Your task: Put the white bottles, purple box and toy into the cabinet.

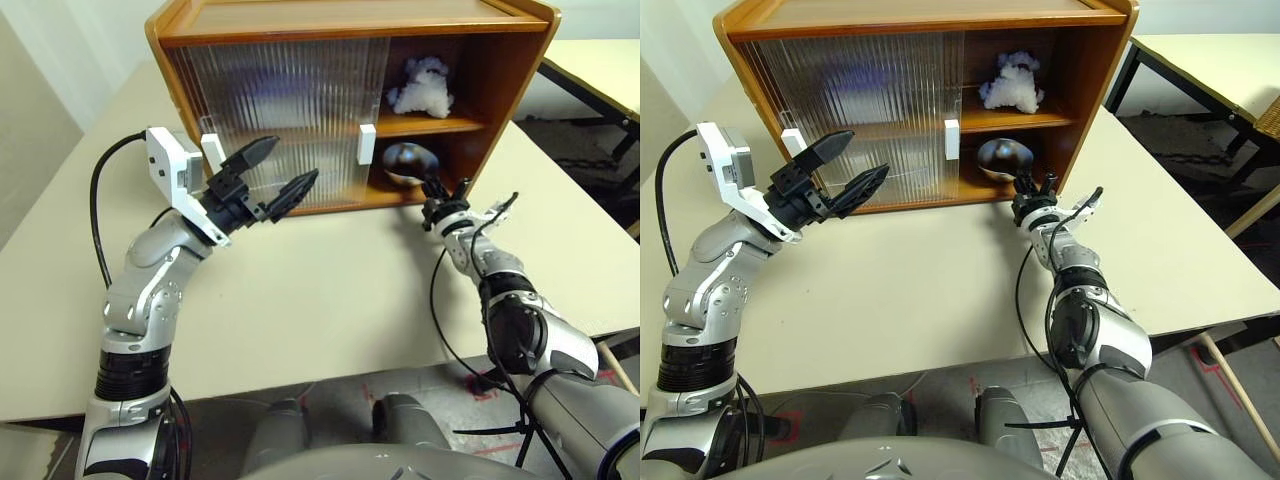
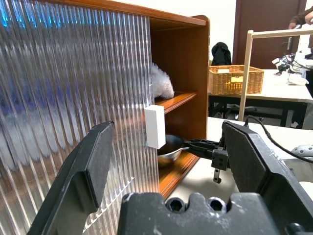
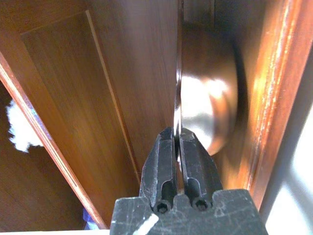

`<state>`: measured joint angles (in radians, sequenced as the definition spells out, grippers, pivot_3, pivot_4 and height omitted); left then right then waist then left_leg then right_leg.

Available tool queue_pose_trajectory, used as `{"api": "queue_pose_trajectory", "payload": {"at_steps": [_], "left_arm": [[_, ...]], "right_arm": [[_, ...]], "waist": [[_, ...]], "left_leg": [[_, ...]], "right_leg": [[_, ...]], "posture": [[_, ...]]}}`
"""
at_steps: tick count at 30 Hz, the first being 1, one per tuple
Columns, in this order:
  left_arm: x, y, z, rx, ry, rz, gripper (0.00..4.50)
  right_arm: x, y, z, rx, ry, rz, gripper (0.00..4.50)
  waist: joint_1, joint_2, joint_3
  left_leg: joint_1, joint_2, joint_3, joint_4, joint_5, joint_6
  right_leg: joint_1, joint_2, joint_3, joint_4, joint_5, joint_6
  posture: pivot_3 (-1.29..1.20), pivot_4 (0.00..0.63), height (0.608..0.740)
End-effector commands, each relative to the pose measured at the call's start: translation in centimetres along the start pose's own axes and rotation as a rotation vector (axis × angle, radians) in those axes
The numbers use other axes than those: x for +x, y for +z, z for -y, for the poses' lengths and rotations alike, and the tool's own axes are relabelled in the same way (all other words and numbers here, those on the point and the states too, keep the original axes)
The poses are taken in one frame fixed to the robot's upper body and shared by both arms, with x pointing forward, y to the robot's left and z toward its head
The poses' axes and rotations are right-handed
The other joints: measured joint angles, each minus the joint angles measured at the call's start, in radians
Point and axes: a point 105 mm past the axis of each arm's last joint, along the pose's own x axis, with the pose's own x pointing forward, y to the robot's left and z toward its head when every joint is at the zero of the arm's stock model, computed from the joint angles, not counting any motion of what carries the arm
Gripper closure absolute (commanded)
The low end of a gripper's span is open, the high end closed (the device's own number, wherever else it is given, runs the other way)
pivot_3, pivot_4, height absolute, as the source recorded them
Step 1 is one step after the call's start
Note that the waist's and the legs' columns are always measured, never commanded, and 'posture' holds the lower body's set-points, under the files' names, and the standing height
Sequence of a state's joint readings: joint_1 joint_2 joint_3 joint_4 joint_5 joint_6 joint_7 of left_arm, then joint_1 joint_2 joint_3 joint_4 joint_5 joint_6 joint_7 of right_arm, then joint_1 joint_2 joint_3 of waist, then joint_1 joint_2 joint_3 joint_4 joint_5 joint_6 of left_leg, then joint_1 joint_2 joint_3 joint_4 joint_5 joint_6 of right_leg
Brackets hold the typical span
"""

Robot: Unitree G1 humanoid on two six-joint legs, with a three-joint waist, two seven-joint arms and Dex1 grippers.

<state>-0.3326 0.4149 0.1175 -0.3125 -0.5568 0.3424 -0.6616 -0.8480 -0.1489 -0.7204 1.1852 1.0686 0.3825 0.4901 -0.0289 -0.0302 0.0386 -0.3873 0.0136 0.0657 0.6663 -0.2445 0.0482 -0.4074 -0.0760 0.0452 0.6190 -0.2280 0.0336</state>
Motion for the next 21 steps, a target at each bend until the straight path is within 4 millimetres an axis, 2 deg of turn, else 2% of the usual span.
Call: {"api": "queue_pose_trajectory", "payload": {"at_steps": [1, 15, 18, 21], "left_arm": [[-0.1, 0.1, 0.2, 0.000, 0.000, -0.005, 0.00], [-0.3, 0.2, 0.3, 0.006, 0.018, -0.007, 0.00], [-0.2, 0.2, 0.3, 0.004, 0.017, -0.006, 0.00], [-0.1, 0.1, 0.4, -0.001, 0.012, -0.004, 0.00]], "right_arm": [[0.4, 0.0, -0.4, -0.011, 0.007, 0.003, 4.49], [1.4, -1.1, -1.0, -0.053, -0.013, -0.014, 4.49], [1.4, -0.7, -0.6, -0.100, -0.049, -0.001, 3.65], [1.3, -0.5, -0.4, -0.114, -0.066, 0.007, 2.56]], "waist": [[0.001, 0.000, 0.000], [0.029, 0.000, 0.000], [0.040, 0.000, 0.000], [0.045, 0.000, 0.000]], "left_leg": [[0.000, 0.000, 0.000, 0.000, 0.000, 0.000], [0.000, 0.000, 0.000, 0.000, 0.000, 0.000], [0.000, 0.000, 0.000, 0.000, 0.000, 0.000], [0.000, 0.000, 0.000, -0.001, 0.000, -0.001]], "right_leg": [[0.000, 0.000, 0.000, 0.000, 0.000, 0.000], [0.000, 0.000, 0.000, 0.000, 0.000, 0.000], [0.000, 0.000, 0.000, 0.000, 0.000, -0.001], [-0.001, 0.000, 0.000, 0.000, 0.000, -0.001]], "posture": [[0.14, 0.000, 0.740], [0.16, 0.000, 0.740], [0.15, 0.000, 0.740], [0.13, 0.000, 0.740]]}}
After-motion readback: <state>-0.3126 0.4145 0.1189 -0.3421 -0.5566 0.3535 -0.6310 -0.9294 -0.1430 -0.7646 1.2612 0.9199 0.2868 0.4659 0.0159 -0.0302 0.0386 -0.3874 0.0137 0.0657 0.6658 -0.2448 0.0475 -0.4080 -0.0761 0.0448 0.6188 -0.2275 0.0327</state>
